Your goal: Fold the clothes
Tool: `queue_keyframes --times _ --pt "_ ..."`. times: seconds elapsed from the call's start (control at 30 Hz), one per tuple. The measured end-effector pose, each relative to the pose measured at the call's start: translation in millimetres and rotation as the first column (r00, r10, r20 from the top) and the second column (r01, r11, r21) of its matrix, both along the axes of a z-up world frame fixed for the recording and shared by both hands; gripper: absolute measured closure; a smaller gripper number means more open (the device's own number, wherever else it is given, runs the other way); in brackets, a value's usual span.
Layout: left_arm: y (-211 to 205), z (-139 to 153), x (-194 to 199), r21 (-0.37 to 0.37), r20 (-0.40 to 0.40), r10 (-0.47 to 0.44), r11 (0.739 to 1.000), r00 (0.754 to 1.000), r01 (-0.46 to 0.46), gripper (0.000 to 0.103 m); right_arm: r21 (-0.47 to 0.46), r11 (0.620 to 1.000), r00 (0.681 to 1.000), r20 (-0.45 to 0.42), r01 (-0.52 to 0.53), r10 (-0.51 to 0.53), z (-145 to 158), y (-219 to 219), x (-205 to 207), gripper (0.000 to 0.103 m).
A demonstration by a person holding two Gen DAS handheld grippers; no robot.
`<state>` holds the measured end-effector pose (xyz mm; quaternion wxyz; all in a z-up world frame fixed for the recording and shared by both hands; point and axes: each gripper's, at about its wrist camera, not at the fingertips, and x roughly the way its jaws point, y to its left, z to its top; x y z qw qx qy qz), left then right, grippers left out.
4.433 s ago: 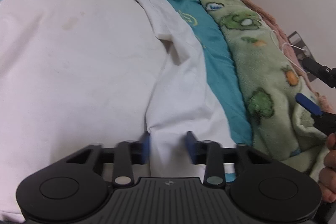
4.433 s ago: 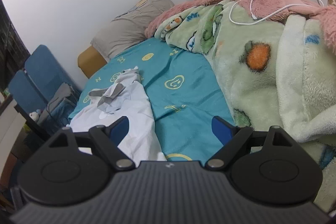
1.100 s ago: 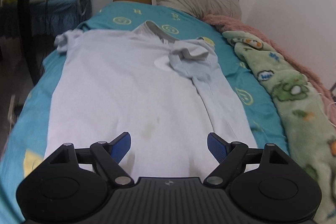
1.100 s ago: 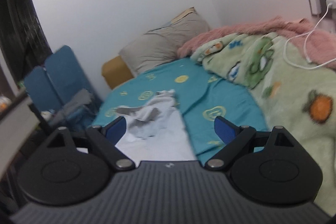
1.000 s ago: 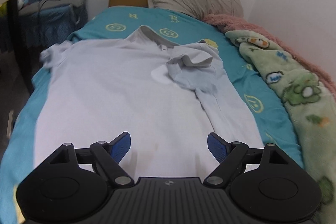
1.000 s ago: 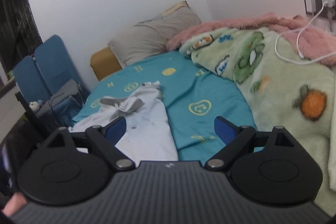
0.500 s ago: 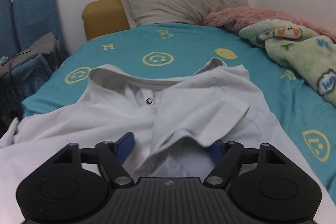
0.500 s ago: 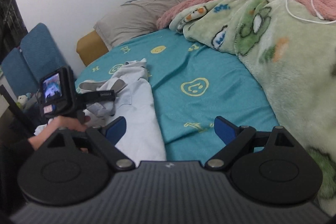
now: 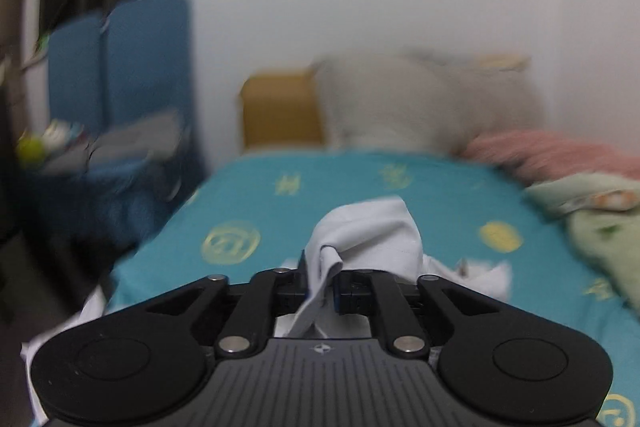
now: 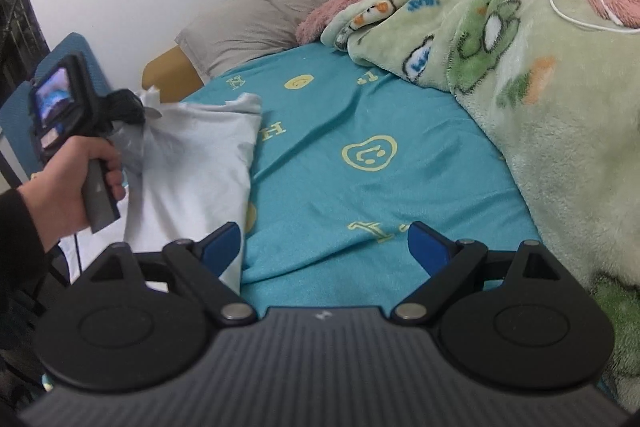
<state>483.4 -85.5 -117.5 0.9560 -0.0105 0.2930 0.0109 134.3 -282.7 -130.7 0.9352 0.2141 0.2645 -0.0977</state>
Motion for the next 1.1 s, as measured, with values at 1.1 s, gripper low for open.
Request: queue_keyframes --times 1.1 --pt "72.7 -34.4 -434.2 -0.481 -0.442 -0.481 0.839 0.757 0.253 0.042 -0.057 0.995 0.993 0.075 -0.086 0.090 79.1 14.3 -137.8 0.011"
